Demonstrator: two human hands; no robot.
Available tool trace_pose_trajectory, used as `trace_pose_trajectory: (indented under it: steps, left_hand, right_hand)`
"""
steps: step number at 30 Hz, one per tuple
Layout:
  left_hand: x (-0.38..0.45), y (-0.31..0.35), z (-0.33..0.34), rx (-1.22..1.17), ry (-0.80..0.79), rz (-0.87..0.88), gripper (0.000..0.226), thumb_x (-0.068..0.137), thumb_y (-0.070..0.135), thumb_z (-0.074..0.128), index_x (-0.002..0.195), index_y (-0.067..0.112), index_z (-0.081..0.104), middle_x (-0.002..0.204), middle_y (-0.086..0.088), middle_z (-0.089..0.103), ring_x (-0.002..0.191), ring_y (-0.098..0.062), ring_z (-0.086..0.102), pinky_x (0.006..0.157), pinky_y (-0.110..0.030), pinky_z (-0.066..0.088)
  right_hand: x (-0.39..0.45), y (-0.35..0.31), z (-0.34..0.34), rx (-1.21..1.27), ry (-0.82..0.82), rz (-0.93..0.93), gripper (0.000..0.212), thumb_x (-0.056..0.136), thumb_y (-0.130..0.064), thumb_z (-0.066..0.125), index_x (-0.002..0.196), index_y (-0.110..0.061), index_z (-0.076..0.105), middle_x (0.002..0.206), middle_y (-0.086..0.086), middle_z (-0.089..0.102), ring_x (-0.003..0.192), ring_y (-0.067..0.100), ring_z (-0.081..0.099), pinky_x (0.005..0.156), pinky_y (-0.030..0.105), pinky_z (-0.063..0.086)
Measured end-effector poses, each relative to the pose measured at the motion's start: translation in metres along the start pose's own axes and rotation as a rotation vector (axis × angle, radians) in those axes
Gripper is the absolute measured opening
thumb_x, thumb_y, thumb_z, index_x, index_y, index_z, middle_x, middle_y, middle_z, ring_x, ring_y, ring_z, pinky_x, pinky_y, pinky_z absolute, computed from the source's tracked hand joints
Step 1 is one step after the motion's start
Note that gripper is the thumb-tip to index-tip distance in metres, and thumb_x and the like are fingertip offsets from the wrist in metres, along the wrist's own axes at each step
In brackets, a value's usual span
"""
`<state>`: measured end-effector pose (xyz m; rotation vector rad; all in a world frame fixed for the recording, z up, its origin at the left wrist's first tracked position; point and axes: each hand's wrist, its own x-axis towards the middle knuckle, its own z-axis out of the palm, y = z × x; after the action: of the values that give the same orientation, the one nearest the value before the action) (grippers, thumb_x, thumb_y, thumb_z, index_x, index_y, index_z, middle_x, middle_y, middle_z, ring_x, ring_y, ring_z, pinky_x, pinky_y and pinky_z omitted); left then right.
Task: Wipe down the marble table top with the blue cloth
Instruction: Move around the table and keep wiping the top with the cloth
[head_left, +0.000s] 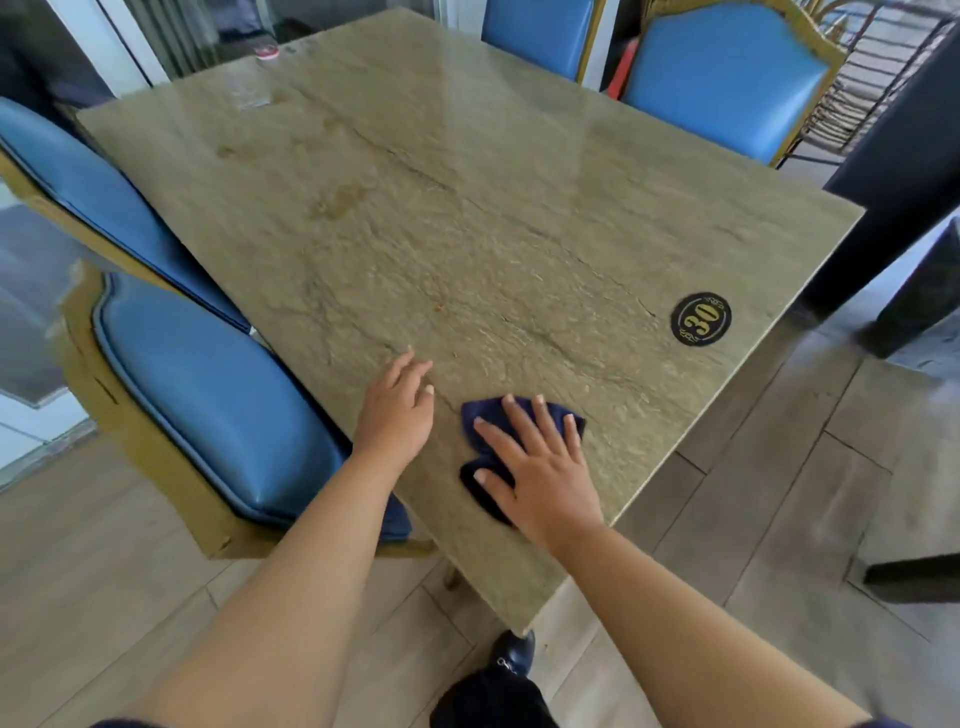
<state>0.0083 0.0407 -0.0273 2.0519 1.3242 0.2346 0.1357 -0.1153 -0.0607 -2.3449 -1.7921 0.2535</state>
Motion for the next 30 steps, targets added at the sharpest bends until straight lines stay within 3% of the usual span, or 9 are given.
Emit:
trace_pose_trajectory:
  steps: [4,9,17,22,25,28,30]
  left_hand:
    - [0.056,-0.015,-0.016,0.336,-0.064,-0.029,0.059,0.101,0.042,0.031,0.153,0.033,0.005,0.161,0.008,-0.018,0.147,-0.021,-0.017,0.12,-0.048,-0.002]
    - [0.086,-0.02,-0.018,0.514,-0.208,-0.12,0.063,0.098,0.052,0.011,0.143,0.038,-0.031,0.146,0.006,-0.047,0.137,-0.023,-0.04,0.113,-0.056,-0.019]
    - [0.091,-0.023,-0.025,0.476,-0.29,-0.109,0.067,0.099,0.052,0.016,0.141,0.037,-0.034,0.145,0.008,-0.048,0.134,-0.02,-0.044,0.107,-0.051,-0.026]
    - [0.093,-0.02,-0.029,0.449,-0.361,-0.134,0.067,0.098,0.054,0.017,0.142,0.038,-0.032,0.143,0.01,-0.05,0.134,-0.019,-0.044,0.111,-0.052,-0.023]
    - [0.099,-0.014,-0.041,0.485,-0.45,-0.156,0.069,0.098,0.055,0.022,0.144,0.041,-0.026,0.147,0.01,-0.046,0.139,-0.023,-0.037,0.115,-0.052,-0.016]
    - [0.105,-0.012,-0.056,0.565,-0.465,-0.122,0.069,0.097,0.053,0.03,0.148,0.043,-0.017,0.156,0.008,-0.03,0.146,-0.029,-0.019,0.119,-0.05,-0.001]
    - [0.107,-0.011,-0.062,0.616,-0.433,-0.067,0.071,0.097,0.054,0.034,0.148,0.044,-0.013,0.159,0.005,-0.021,0.146,-0.032,-0.008,0.119,-0.052,0.006]
  right_hand:
    - [0.077,0.01,-0.005,-0.004,0.026,0.156,0.061,0.093,-0.064,0.024,0.148,-0.041,0.017,0.161,-0.002,0.003,0.147,0.026,-0.01,0.117,0.051,-0.008]
    - [0.168,-0.004,-0.005,0.016,0.064,0.252,0.06,0.095,-0.061,0.022,0.149,-0.038,0.015,0.161,0.001,0.001,0.146,0.027,-0.012,0.116,0.051,-0.01]
    - [0.295,0.003,-0.021,0.107,-0.085,0.073,0.056,0.098,-0.054,0.029,0.15,-0.037,0.017,0.161,-0.004,0.0,0.147,0.021,-0.01,0.118,0.048,-0.008]
    - [0.246,-0.005,-0.01,0.144,0.116,0.356,0.053,0.099,-0.05,0.03,0.149,-0.034,0.021,0.161,-0.001,0.004,0.147,0.023,-0.009,0.118,0.046,-0.008]
    - [0.203,-0.028,-0.003,0.124,0.065,0.195,0.055,0.099,-0.05,0.029,0.15,-0.034,0.019,0.161,-0.002,0.002,0.147,0.022,-0.011,0.117,0.044,-0.011]
    - [0.173,-0.011,-0.005,0.099,-0.012,-0.022,0.058,0.093,-0.059,0.021,0.148,-0.039,0.022,0.16,-0.007,0.007,0.146,0.015,-0.011,0.118,0.041,-0.01]
    - [0.16,0.009,-0.008,0.089,0.039,0.094,0.062,0.089,-0.063,0.014,0.147,-0.04,0.023,0.16,-0.01,0.008,0.146,0.013,-0.01,0.119,0.043,-0.005]
